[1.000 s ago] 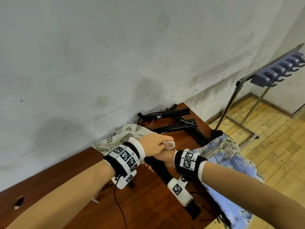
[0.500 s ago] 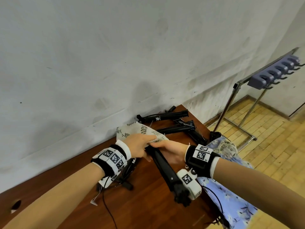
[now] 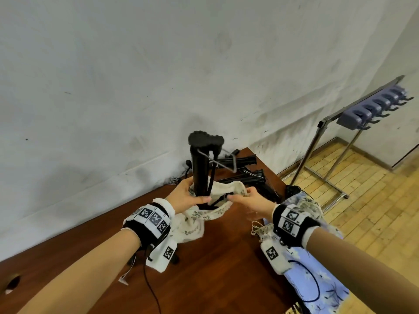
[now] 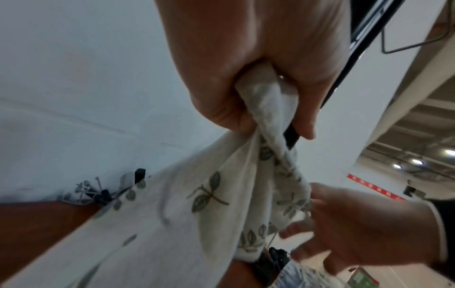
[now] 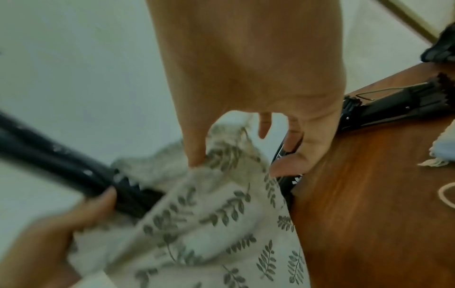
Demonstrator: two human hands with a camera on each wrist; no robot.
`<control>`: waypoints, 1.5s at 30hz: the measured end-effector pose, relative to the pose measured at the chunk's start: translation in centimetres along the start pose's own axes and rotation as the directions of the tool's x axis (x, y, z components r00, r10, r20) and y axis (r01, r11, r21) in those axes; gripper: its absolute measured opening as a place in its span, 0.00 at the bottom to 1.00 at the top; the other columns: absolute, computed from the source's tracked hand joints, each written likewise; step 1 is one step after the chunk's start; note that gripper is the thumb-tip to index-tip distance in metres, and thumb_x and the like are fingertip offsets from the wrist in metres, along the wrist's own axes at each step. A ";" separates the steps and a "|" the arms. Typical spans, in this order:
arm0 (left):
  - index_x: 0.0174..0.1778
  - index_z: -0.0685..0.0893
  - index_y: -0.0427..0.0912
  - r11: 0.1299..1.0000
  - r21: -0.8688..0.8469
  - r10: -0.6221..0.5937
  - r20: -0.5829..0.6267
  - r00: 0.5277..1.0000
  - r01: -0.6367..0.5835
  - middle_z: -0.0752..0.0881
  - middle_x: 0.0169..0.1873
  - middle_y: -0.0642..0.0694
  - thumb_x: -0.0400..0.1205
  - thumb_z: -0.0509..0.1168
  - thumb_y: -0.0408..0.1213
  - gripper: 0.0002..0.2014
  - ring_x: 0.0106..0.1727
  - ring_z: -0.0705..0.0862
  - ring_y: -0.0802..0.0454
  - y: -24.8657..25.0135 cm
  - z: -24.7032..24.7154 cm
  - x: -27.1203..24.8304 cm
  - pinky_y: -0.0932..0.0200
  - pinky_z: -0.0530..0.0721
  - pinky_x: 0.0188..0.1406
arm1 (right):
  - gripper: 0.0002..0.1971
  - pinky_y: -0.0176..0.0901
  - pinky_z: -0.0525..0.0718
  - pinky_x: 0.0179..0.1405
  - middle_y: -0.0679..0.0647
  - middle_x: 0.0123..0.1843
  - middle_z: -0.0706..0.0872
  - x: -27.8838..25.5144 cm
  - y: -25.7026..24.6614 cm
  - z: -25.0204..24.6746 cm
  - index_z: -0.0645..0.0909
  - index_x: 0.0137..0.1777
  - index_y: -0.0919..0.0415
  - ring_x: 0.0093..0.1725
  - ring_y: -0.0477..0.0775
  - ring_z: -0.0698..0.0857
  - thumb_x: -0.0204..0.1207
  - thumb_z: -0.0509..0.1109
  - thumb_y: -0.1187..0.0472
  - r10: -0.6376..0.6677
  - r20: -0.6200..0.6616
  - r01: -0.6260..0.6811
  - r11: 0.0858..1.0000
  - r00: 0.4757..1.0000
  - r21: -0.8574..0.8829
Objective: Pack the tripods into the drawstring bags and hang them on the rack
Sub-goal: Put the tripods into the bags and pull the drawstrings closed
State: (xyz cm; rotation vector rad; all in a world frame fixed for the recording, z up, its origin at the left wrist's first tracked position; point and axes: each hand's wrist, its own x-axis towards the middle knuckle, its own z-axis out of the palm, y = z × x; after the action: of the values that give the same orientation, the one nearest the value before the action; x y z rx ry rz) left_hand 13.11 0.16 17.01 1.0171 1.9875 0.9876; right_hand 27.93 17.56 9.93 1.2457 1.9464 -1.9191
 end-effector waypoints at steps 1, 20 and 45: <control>0.53 0.74 0.53 1.000 -0.007 -0.013 0.015 1.000 0.013 0.75 0.45 0.68 0.76 0.73 0.32 0.18 0.51 0.74 0.68 0.0 0.1 0.0 0.64 0.68 0.65 | 0.35 0.44 0.84 0.32 0.51 0.56 0.78 0.4 0.4 0.8 0.61 0.67 0.52 0.51 0.54 0.83 0.68 0.78 0.43 0.017 -0.007 -0.017 1.000 1.000 -0.023; 0.37 0.85 0.47 0.971 0.211 -0.123 0.053 0.991 0.110 0.86 0.34 0.50 0.73 0.71 0.27 0.09 0.39 0.83 0.56 -3.4 1.6 1.4 0.54 0.84 0.50 | 0.14 0.29 0.60 0.11 0.52 0.26 0.71 -4.3 -5.9 3.1 0.72 0.34 0.61 0.14 0.43 0.66 0.82 0.55 0.71 -0.147 0.019 0.142 0.975 0.989 0.171; 0.27 0.67 0.45 0.906 0.417 -0.077 0.008 0.997 0.067 0.72 0.25 0.51 0.84 0.61 0.48 0.20 0.28 0.75 0.52 -3.9 1.0 1.7 0.58 0.71 0.32 | 0.18 0.38 0.66 0.26 0.44 0.19 0.68 -5.6 -1.0 -0.5 0.71 0.29 0.53 0.18 0.44 0.65 0.82 0.59 0.64 -0.351 -0.175 0.296 0.914 0.920 -0.278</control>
State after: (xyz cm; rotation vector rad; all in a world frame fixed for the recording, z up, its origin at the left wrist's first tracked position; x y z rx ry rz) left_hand 11.87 0.38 12.85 1.1604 2.2521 0.5117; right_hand 31.15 15.64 14.20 1.1662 2.5613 -1.6492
